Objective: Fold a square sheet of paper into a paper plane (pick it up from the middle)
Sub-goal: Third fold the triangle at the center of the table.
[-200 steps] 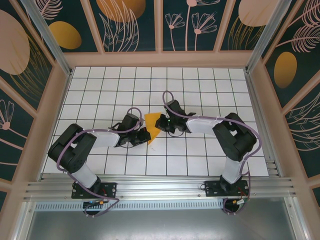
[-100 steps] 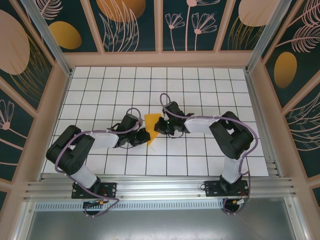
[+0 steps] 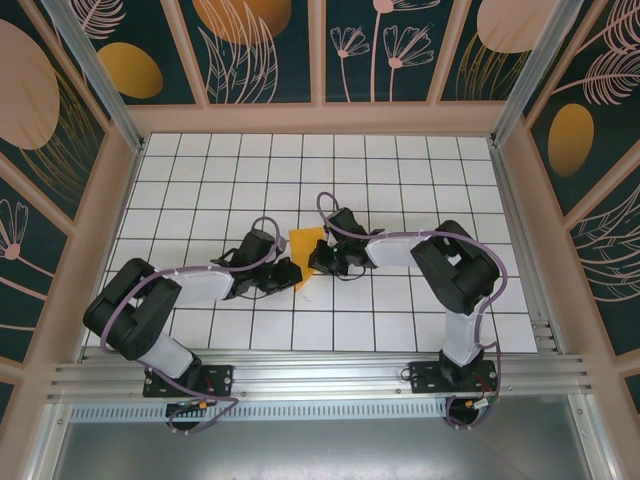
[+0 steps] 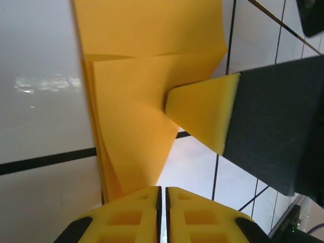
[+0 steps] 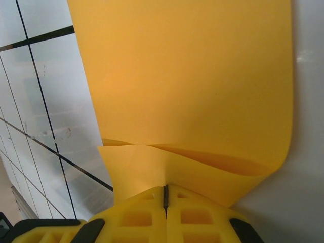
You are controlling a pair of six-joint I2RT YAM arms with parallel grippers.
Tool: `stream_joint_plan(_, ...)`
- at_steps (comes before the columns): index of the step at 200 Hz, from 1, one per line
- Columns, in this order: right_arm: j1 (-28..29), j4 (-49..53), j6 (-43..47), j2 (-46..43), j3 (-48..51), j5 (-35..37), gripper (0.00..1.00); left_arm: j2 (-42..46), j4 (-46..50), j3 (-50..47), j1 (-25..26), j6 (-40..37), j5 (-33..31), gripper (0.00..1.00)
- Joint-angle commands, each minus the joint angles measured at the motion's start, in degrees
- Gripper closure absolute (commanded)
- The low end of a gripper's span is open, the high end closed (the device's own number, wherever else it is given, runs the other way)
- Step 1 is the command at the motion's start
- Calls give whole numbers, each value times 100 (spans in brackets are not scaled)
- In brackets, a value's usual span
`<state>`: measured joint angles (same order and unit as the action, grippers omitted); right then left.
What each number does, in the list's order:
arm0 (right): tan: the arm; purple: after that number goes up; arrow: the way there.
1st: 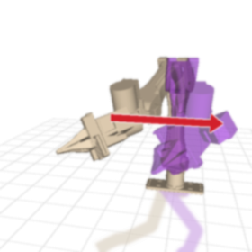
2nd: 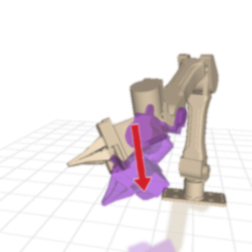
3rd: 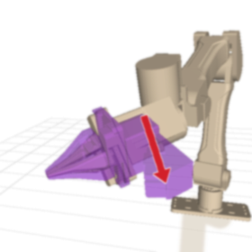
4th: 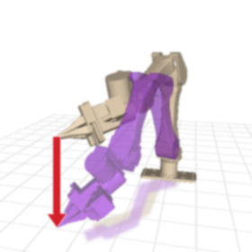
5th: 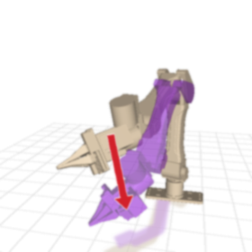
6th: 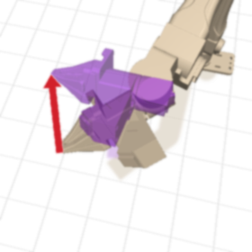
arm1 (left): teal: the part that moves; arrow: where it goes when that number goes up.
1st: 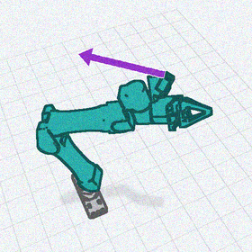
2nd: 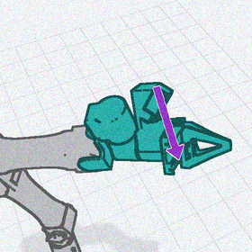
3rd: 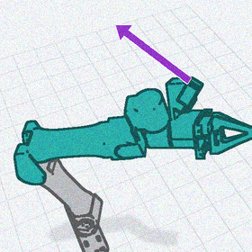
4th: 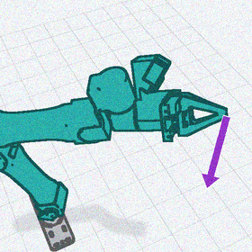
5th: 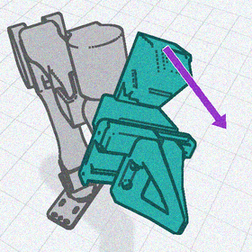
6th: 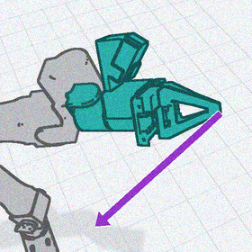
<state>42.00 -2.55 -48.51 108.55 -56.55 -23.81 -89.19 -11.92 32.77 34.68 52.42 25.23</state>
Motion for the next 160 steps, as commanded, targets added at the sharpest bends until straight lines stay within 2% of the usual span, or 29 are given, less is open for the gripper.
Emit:
stream_joint_plan(1, 37, 17, -95, 85, 104, 64, 96, 44, -142, -86, 75, 93, 128, 85)
stream_joint_plan(41, 10, -82, -356, 94, 156, 121, 95, -79, -19, -56, 77, 34, -49, 85)
stream_joint_plan(71, -9, -102, -406, 77, 156, 120, 95, -181, 218, -9, 75, -57, -421, 88)
stream_joint_plan(97, -7, -95, -401, 18, 135, 101, 95, -305, 242, -25, 83, -77, -496, 90)
stream_joint_plan(160, 135, -146, 76, -454, 100, 31, 94, -393, 455, -16, 80, -118, -827, 94)
